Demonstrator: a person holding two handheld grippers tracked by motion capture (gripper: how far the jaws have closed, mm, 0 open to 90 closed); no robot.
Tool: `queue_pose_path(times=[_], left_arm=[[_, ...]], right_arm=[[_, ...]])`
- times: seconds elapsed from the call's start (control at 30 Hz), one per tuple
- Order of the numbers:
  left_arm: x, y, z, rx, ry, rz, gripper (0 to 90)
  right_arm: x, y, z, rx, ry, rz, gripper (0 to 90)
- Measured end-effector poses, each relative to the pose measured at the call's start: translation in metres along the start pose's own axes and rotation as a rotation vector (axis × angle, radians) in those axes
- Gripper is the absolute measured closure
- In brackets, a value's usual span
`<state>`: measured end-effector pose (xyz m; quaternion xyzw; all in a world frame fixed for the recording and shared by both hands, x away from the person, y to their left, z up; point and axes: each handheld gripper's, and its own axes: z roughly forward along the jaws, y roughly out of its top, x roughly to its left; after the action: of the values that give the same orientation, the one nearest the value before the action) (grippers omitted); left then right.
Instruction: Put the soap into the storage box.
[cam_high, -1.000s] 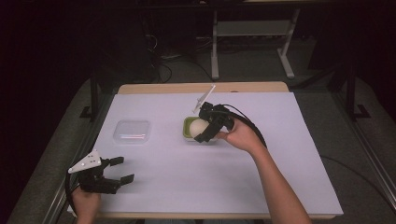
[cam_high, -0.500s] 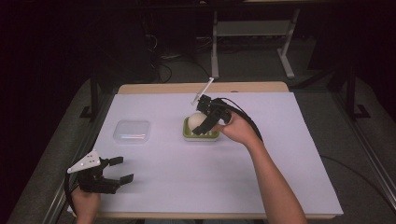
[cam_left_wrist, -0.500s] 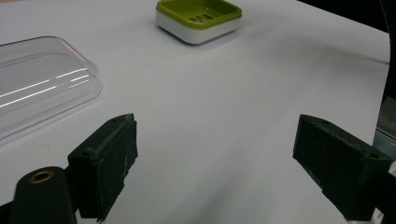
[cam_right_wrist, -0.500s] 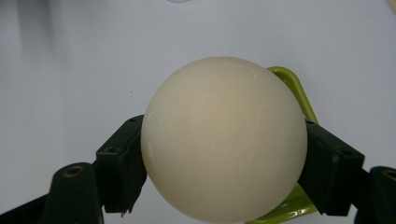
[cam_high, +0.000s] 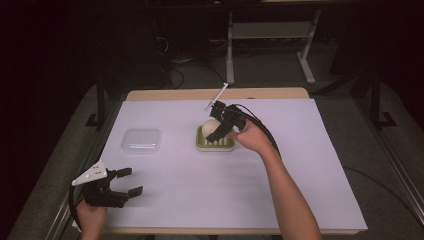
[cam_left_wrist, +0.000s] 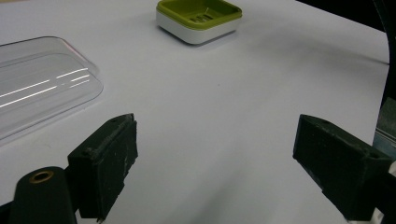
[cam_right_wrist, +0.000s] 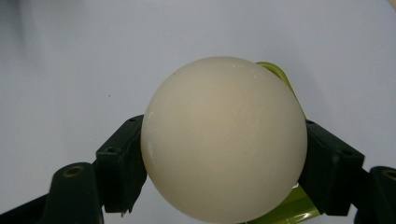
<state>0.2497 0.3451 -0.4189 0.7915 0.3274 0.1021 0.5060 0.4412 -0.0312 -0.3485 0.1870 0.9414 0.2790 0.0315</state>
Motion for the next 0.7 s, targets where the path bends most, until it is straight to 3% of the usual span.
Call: queue_pose_path(times=[0.7], left_arm=[[0.0, 0.0, 0.0, -0.002, 0.0, -0.004, 13.2]], right_arm=[[-0.015, -0.001, 0.021, 0.018, -0.005, 0.057, 24.3]])
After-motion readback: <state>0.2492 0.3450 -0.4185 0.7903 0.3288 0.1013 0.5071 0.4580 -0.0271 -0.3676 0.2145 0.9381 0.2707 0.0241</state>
